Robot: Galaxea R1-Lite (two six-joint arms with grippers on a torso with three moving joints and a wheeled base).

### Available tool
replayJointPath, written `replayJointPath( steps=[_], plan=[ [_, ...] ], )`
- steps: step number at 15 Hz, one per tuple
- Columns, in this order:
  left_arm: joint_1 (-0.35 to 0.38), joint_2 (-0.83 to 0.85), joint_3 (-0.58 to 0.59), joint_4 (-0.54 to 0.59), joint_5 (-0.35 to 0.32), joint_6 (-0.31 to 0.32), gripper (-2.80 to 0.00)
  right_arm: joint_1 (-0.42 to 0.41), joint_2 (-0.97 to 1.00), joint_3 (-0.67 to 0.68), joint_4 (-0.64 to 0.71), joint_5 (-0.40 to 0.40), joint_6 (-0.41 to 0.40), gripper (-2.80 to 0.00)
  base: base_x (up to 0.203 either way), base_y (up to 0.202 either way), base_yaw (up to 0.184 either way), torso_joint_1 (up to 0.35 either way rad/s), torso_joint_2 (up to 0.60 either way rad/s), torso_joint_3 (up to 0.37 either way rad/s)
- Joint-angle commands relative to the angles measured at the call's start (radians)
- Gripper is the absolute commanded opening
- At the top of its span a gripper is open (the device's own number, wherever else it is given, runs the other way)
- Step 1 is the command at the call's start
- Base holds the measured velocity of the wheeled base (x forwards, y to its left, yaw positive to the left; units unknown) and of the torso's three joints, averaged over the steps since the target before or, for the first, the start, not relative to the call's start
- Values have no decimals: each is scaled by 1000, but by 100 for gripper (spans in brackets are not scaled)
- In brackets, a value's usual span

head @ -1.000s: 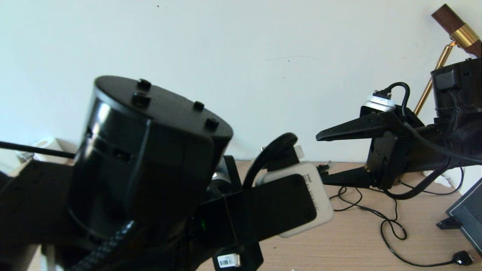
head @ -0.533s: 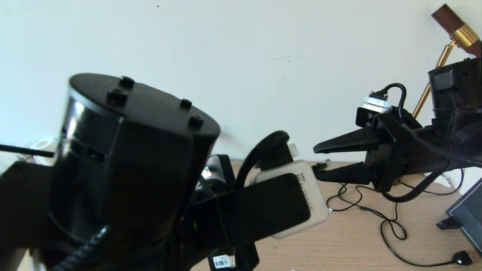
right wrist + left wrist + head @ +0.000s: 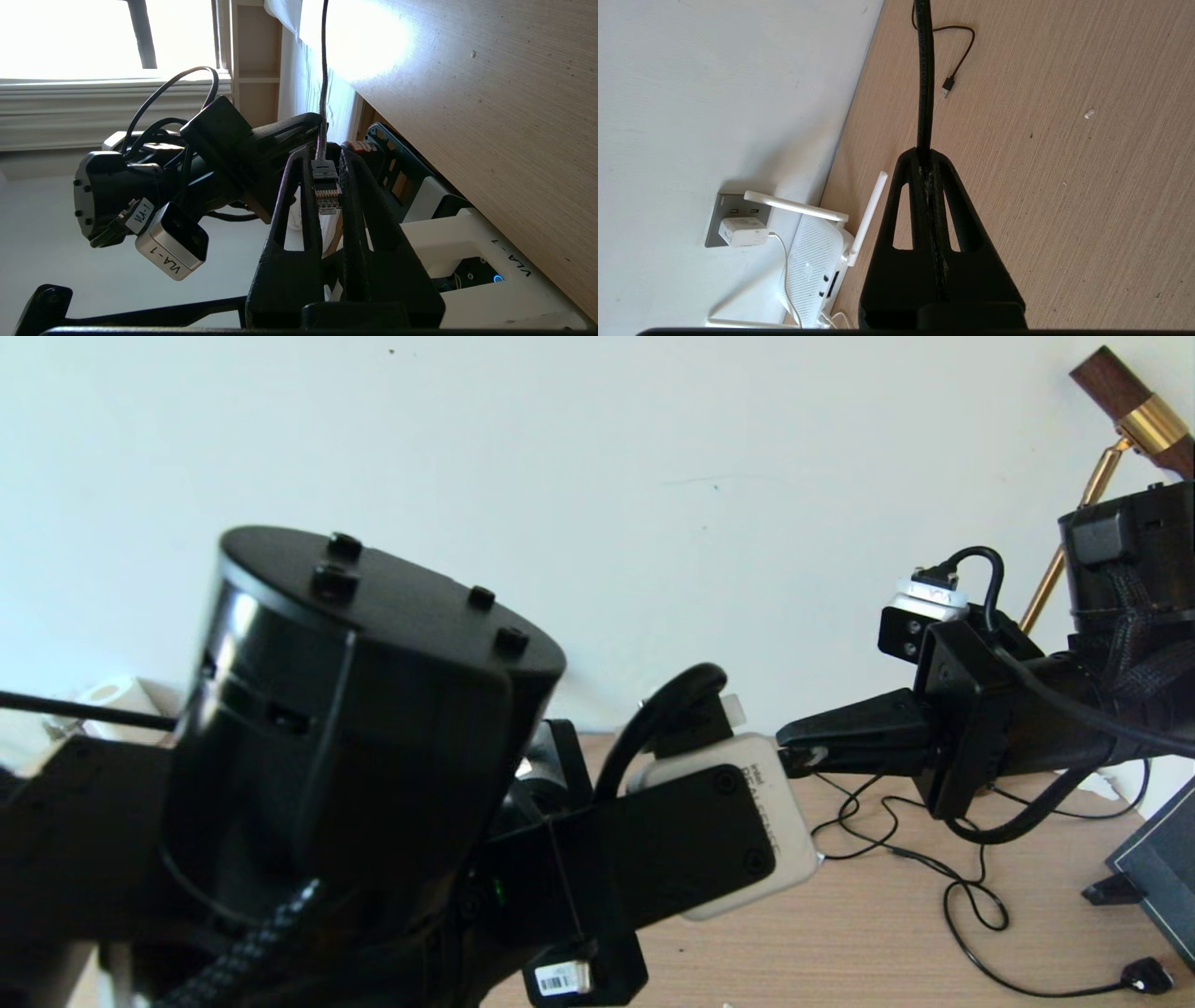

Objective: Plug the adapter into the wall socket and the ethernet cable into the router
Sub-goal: Align cable and router interface

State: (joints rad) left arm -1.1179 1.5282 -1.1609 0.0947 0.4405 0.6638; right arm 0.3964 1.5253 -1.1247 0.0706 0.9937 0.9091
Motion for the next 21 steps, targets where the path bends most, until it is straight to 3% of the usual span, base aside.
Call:
replayJointPath(
  steps=[1,8,9,13,17,19,21],
  plan=[
    [0,7,0,-3,1,2,-280,1,-2,2,1,6,5,-280,0,0,0,0,0,0],
    [0,36,2,-63,-2,18,-280,-1,-4,12,0,3,5,-280,0,0,0,0,0,0],
    [0,41,4,-85,-2,28,0,-1,-4,16,0,2,4,-280,0,0,0,0,0,0],
    [-2,22,8,-92,5,58,0,-13,-1,20,1,0,26,-280,0,0,0,0,0,0],
    [-1,-82,90,-135,52,112,0,-47,10,2,0,0,259,-280,0,0,0,0,0,0],
    [-2,-97,160,-283,55,227,0,-65,12,-1,1,4,388,-280,0,0,0,0,0,0],
    [-2,-89,217,-480,37,420,0,-71,5,4,1,8,508,-280,0,0,0,0,0,0]
  ],
)
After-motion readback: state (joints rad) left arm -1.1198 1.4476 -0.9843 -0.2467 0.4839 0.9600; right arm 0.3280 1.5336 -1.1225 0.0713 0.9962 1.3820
